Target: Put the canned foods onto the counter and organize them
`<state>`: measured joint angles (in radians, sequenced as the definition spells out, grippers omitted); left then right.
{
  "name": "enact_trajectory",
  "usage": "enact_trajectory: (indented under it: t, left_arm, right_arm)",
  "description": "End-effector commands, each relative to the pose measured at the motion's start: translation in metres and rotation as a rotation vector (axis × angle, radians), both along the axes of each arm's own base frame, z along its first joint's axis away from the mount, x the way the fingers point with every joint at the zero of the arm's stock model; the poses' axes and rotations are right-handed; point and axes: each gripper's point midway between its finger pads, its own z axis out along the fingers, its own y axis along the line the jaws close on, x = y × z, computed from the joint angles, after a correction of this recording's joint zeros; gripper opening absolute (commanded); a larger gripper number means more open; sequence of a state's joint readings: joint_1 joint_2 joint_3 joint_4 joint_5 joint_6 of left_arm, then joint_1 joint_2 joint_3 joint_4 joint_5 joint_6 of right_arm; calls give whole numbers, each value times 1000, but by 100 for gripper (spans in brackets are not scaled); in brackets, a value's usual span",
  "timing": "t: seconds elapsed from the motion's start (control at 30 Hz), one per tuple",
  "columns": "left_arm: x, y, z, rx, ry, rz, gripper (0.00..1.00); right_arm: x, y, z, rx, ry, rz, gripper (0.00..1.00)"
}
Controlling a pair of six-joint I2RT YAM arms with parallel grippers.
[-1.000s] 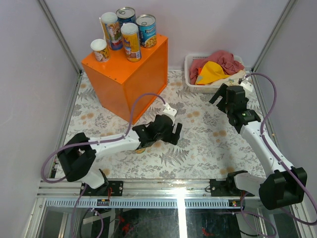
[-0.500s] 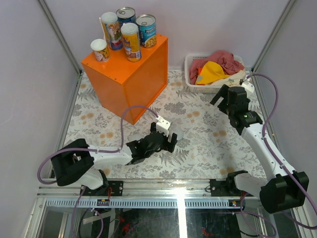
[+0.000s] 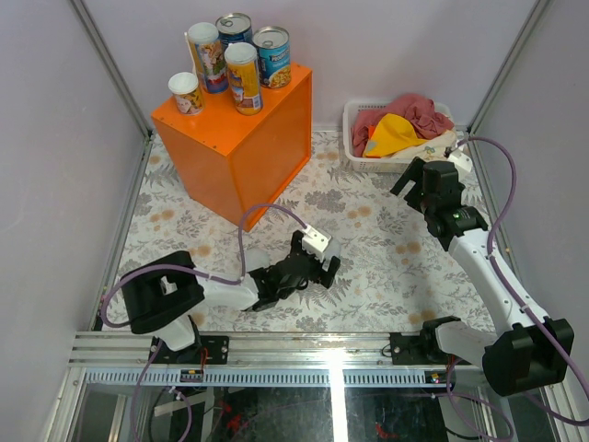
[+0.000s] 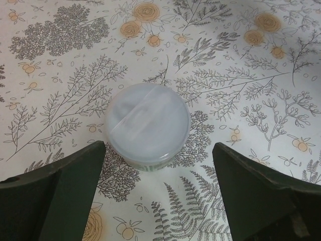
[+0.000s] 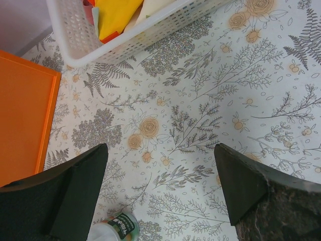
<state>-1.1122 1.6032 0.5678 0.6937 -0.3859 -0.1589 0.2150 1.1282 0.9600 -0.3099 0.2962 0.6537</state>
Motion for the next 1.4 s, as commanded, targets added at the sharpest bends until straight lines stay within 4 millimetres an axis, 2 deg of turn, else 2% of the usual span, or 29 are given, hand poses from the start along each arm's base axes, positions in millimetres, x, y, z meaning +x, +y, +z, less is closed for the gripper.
enact_trajectory:
  t: [0.0, 0.4, 0.57, 0.73, 0.8, 0.83, 0.9, 0.93, 1.0, 1.17, 1.37]
  left_arm:
    - [11, -7, 20, -77, -80, 38, 88]
    - [24, -22, 15, -110, -108, 66, 88]
    - [33, -18, 17, -133, -123, 136, 86]
    - [45, -21, 19, -125, -131, 194, 77]
    - [47, -23, 21, -125, -140, 202, 69]
    - [49, -23, 21, -120, -144, 210, 59]
    - [53, -23, 23, -114, -153, 238, 25]
    - [54, -22, 25, -115, -159, 251, 13]
    - [56, -22, 29, -114, -173, 264, 1]
    - [55, -16, 62, -127, -239, 303, 0]
    - [52, -9, 136, -172, -272, 315, 0]
  right_arm:
    - [2, -4, 8, -19, -27, -2, 94]
    - [-4, -6, 8, -29, -26, 5, 94]
    - [-5, -6, 10, -33, -30, 8, 93]
    - [-5, -5, 9, -32, -29, 14, 93]
    - [-4, -4, 9, -30, -27, 19, 93]
    - [-4, -3, 9, -29, -27, 19, 93]
    - [-4, -3, 9, -31, -28, 20, 93]
    - [-5, -3, 9, -31, -29, 22, 93]
    - [-5, -3, 9, -33, -28, 23, 93]
    - [-7, -4, 8, -40, -27, 20, 93]
    - [-6, -4, 5, -42, -30, 21, 93]
